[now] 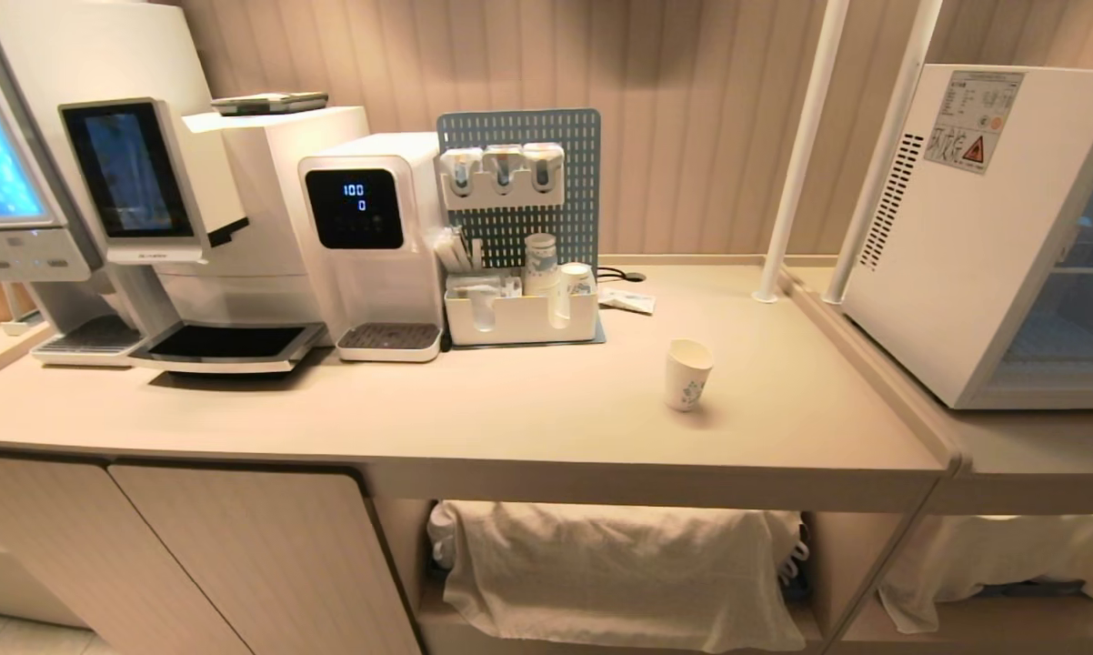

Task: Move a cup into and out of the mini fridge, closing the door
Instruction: Take the yoghurt out of the freezer

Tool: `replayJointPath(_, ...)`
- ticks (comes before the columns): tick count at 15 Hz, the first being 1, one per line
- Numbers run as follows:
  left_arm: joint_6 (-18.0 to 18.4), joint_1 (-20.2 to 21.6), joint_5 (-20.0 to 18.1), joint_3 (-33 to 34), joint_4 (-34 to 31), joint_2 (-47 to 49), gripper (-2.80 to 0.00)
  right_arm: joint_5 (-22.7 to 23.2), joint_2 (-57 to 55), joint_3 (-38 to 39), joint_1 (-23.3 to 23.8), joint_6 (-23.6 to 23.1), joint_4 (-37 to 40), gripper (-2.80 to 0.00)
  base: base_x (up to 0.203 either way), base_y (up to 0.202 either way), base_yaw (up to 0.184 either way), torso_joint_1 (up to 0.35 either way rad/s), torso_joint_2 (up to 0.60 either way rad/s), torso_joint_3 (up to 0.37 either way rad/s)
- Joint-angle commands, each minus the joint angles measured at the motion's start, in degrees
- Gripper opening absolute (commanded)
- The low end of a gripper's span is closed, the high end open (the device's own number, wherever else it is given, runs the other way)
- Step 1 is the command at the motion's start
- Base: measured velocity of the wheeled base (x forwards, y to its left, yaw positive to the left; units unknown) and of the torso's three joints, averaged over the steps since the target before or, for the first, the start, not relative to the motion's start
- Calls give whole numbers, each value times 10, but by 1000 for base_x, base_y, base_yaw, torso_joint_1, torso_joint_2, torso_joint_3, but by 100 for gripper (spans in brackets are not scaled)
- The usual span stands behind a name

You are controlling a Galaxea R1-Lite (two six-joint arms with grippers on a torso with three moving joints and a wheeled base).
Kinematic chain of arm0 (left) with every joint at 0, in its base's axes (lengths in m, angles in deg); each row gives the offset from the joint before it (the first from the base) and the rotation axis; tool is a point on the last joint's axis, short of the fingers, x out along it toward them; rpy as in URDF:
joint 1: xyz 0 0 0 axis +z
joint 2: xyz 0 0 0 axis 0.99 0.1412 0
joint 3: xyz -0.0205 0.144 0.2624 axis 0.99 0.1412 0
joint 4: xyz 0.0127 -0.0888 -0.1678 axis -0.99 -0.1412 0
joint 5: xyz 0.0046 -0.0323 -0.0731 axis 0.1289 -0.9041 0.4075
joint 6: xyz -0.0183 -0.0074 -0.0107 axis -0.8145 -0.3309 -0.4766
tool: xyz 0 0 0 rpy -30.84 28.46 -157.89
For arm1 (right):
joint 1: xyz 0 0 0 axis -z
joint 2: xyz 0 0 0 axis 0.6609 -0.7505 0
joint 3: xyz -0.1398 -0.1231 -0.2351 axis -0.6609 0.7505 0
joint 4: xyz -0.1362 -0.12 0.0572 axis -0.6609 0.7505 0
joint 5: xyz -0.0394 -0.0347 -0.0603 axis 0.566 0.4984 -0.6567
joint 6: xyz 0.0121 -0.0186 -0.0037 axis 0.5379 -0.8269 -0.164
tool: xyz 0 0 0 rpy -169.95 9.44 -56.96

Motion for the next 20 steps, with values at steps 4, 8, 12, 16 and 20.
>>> replayJointPath(4,0,0,0,0,-1,1,-280,0,-2,1,0,0,0,-280,0,-196,-1,4,2,1)
replayJointPath(8,3,-1,0,0,-1,1,-280,0,-1,1,0,-1,0,-280,0,-196,0,4,-1,4)
replayJointPath(12,3,0,0,0,-1,1,-280,0,-2,1,0,-2,0,-280,0,-195,0,5,0,3)
replayJointPath(16,-1,-1,0,0,-1,1,-280,0,-1,1,0,-1,0,-280,0,-193,1,1,1,2)
replayJointPath(20,-2,0,-1,0,-1,1,-280,0,-2,1,0,-1,0,-280,0,-195,-1,3,2,-2)
